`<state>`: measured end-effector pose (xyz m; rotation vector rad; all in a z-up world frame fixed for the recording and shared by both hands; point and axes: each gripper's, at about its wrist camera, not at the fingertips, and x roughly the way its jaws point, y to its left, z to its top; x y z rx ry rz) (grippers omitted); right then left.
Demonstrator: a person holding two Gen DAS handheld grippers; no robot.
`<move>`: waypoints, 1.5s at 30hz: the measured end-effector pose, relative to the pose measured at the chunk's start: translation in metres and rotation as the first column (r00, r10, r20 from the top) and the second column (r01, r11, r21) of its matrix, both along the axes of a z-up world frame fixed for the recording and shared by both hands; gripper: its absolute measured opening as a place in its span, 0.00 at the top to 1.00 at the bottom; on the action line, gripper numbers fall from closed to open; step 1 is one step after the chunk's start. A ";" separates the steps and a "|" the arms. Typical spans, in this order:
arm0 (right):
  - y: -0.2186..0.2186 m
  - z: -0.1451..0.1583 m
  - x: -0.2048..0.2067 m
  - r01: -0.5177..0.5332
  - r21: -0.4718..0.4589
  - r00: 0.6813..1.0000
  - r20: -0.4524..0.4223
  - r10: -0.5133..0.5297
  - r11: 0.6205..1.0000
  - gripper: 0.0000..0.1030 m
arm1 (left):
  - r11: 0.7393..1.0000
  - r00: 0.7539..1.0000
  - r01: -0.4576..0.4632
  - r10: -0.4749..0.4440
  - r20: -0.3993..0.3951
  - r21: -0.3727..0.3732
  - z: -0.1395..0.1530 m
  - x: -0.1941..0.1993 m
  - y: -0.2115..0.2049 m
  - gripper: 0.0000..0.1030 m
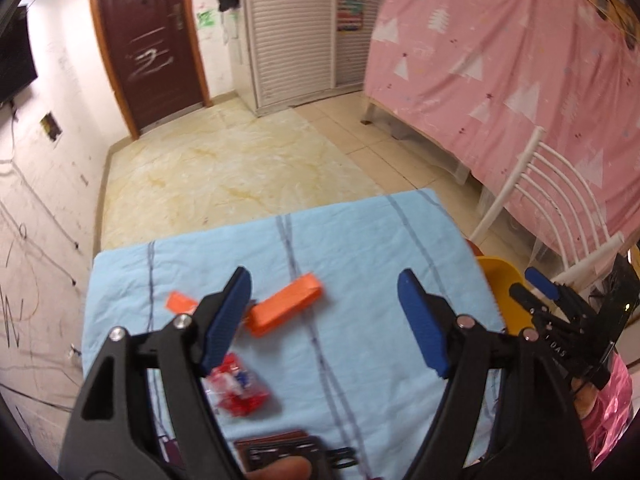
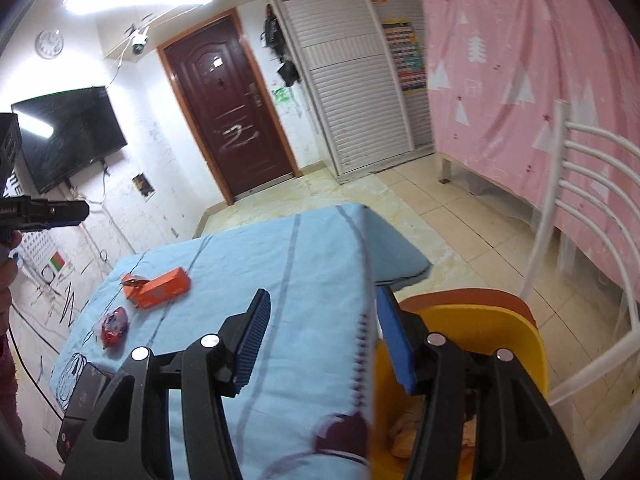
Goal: Collect trash
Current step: 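Move both open tools back over the orange boxes on the bedsheet, then grasp the orange crown-logo box with the left tool while the right tool grasps the long orange box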
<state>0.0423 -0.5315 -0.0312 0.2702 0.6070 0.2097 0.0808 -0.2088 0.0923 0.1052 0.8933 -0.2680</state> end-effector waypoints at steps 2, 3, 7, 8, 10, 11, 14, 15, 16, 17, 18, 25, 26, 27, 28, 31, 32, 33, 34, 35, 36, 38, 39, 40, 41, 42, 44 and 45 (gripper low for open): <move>0.015 0.005 0.006 -0.024 -0.007 1.000 0.001 0.024 1.000 0.52 | 1.000 1.000 -0.016 0.016 -0.006 -0.015 -0.004 0.001 0.017 0.30; 0.021 0.007 0.008 -0.032 -0.015 0.999 0.001 0.032 0.999 0.52 | 1.000 1.000 -0.024 0.024 -0.006 -0.020 -0.006 0.001 0.026 0.30; 0.050 0.012 0.019 -0.073 -0.049 0.997 -0.010 0.073 0.996 0.51 | 0.998 0.999 -0.049 0.049 -0.023 -0.025 -0.018 0.006 0.051 0.30; 0.059 0.014 0.022 -0.086 -0.057 0.996 -0.013 0.086 0.995 0.51 | 0.998 0.998 -0.056 0.056 -0.026 -0.026 -0.021 0.008 0.057 0.30; 0.071 0.014 0.026 -0.104 -0.069 0.995 -0.016 0.103 0.992 0.51 | 0.997 0.997 -0.065 0.064 -0.035 -0.029 -0.028 0.010 0.067 0.30; 0.077 0.014 0.028 -0.114 -0.075 0.993 -0.018 0.113 0.991 0.51 | 0.997 0.997 -0.072 0.070 -0.041 -0.027 -0.032 0.011 0.072 0.30; 0.100 0.015 0.037 -0.150 -0.098 0.989 -0.029 0.148 0.984 0.50 | 0.995 0.994 -0.095 0.093 -0.064 -0.026 -0.044 0.017 0.089 0.30; 0.110 0.016 0.040 -0.168 -0.108 0.986 -0.032 0.166 0.980 0.50 | 0.994 0.992 -0.106 0.104 -0.070 -0.028 -0.048 0.019 0.096 0.30; 0.117 0.017 0.042 -0.177 -0.115 0.984 -0.035 0.174 0.978 0.50 | 0.993 0.991 -0.113 0.111 -0.074 -0.031 -0.050 0.021 0.102 0.30; 0.123 0.017 0.045 -0.186 -0.122 0.982 -0.040 0.182 0.975 0.50 | 0.992 0.990 -0.121 0.118 -0.079 -0.033 -0.052 0.024 0.107 0.30; 0.130 0.017 0.048 -0.194 -0.128 0.981 -0.046 0.190 0.973 0.50 | 0.991 0.988 -0.130 0.127 -0.084 -0.034 -0.054 0.027 0.112 0.30; 0.166 0.013 0.068 -0.236 -0.158 0.971 -0.082 0.225 0.959 0.50 | 0.987 0.982 -0.152 0.144 -0.123 -0.057 -0.074 0.043 0.137 0.30; 0.170 0.012 0.071 -0.241 -0.162 0.969 -0.090 0.229 0.957 0.50 | 0.988 0.983 -0.143 0.135 -0.125 -0.055 -0.077 0.045 0.138 0.30; 0.174 0.011 0.074 -0.244 -0.165 0.968 -0.096 0.231 0.956 0.50 | 0.990 0.984 -0.133 0.126 -0.128 -0.054 -0.080 0.047 0.139 0.30; 0.178 0.010 0.076 -0.248 -0.169 0.967 -0.102 0.233 0.954 0.50 | 0.991 0.985 -0.122 0.114 -0.131 -0.056 -0.082 0.048 0.140 0.30; 0.188 0.009 0.083 -0.259 -0.179 0.964 -0.115 0.242 0.949 0.50 | 0.995 0.989 -0.061 0.051 -0.141 -0.073 -0.088 0.050 0.140 0.27; 0.190 0.009 0.085 -0.264 -0.180 0.962 -0.119 0.245 0.948 0.50 | 0.997 0.990 -0.034 0.024 -0.140 -0.073 -0.089 0.049 0.139 0.22; 0.194 0.009 0.087 -0.265 -0.185 0.961 -0.125 0.245 0.946 0.50 | 0.998 0.990 -0.004 -0.006 -0.138 -0.069 -0.091 0.048 0.138 0.18; 0.197 0.008 0.090 -0.265 -0.191 0.961 -0.130 0.243 0.945 0.50 | 0.998 0.991 0.028 -0.036 -0.131 -0.061 -0.093 0.047 0.137 0.17; 0.199 0.008 0.092 -0.266 -0.192 0.961 -0.133 0.243 0.945 0.50 | 0.997 0.990 0.049 -0.055 -0.126 -0.051 -0.095 0.046 0.136 0.15; 0.202 0.007 0.095 -0.269 -0.192 0.959 -0.138 0.246 0.944 0.50 | 0.996 0.989 0.074 -0.079 -0.125 -0.041 -0.098 0.045 0.136 0.13; 0.207 0.007 0.101 -0.274 -0.195 0.958 -0.146 0.248 0.942 0.50 | 0.994 0.987 0.103 -0.106 -0.121 -0.030 -0.102 0.045 0.135 0.09; 0.210 0.006 0.104 -0.275 -0.198 0.957 -0.148 0.248 0.941 0.50 | 0.993 0.986 0.119 -0.120 -0.117 -0.019 -0.105 0.046 0.134 0.08; 0.213 0.006 0.106 -0.278 -0.198 0.956 -0.151 0.251 0.940 0.50 | 0.992 0.985 0.127 -0.128 -0.114 -0.011 -0.106 0.047 0.133 0.08; 0.215 0.006 0.108 -0.281 -0.200 0.955 -0.153 0.254 0.939 0.50 | 0.989 0.984 0.145 -0.145 -0.108 -0.003 -0.108 0.048 0.132 0.08; 0.219 0.006 0.111 -0.286 -0.202 0.954 -0.155 0.257 0.937 0.50 | 0.986 0.982 0.164 -0.162 -0.102 0.009 -0.109 0.050 0.130 0.07; 0.223 0.003 0.113 -0.294 -0.201 0.951 -0.162 0.265 0.934 0.50 | 0.979 0.978 0.197 -0.194 -0.074 0.046 -0.111 0.051 0.126 0.06; 0.225 0.002 0.115 -0.299 -0.203 0.949 -0.167 0.268 0.932 0.49 | 0.973 0.976 0.217 -0.214 -0.052 0.077 -0.112 0.051 0.123 0.06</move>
